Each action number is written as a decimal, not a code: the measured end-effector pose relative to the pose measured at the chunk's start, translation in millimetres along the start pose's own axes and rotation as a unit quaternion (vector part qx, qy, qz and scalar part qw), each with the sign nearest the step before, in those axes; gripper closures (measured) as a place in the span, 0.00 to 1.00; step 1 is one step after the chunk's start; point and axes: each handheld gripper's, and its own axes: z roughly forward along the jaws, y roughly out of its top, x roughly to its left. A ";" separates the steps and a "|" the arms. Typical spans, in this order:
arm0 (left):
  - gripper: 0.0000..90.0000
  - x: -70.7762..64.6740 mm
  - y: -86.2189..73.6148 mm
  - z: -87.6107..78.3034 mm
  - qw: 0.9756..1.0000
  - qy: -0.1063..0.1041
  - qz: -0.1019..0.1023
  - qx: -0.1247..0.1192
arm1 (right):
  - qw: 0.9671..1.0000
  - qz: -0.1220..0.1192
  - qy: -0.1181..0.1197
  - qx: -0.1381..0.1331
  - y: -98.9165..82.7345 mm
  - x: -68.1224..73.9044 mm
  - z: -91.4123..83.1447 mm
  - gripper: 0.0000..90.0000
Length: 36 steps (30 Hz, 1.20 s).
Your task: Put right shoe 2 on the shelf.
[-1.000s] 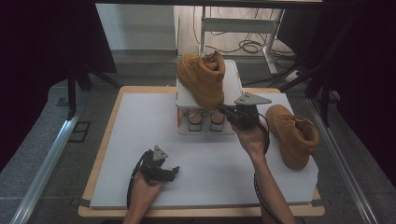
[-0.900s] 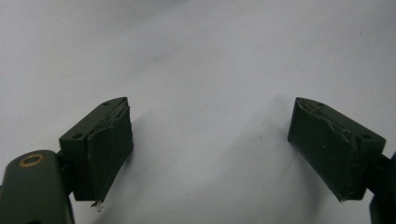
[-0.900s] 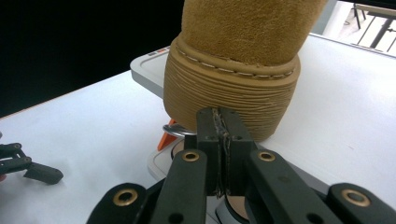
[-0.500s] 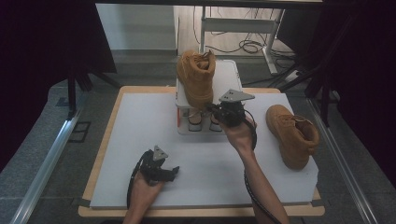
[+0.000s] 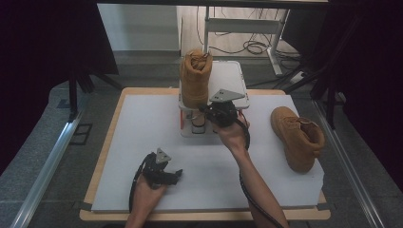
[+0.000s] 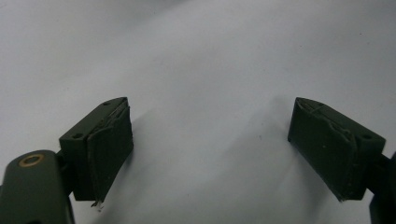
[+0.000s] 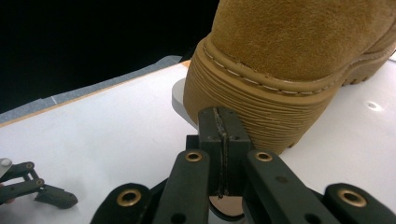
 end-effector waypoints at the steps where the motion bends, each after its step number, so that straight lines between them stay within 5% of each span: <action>1: 0.15 0.0 0.0 0.0 1.000 0.000 0.000 0.000 | 1.000 -0.001 0.000 0.000 0.4 0.8 0.9 1.00; 10: 0.15 -0.3 -0.1 0.2 1.000 0.000 -0.002 -0.002 | 1.000 0.005 0.014 -0.006 -4.4 3.2 -2.0 0.87; 20: 0.15 -0.1 -0.1 0.0 1.000 0.000 0.000 0.000 | 0.999 -0.003 0.024 -0.025 -9.4 7.7 -16.4 0.44; 25: 0.15 -0.4 -0.1 0.1 1.000 0.000 -0.001 -0.002 | 0.999 0.007 0.009 -0.030 -16.5 8.0 -25.4 0.35; 36: 0.15 -0.3 -0.1 0.1 1.000 0.001 -0.001 -0.001 | 1.000 -0.012 0.002 0.005 -33.5 14.1 -30.7 0.17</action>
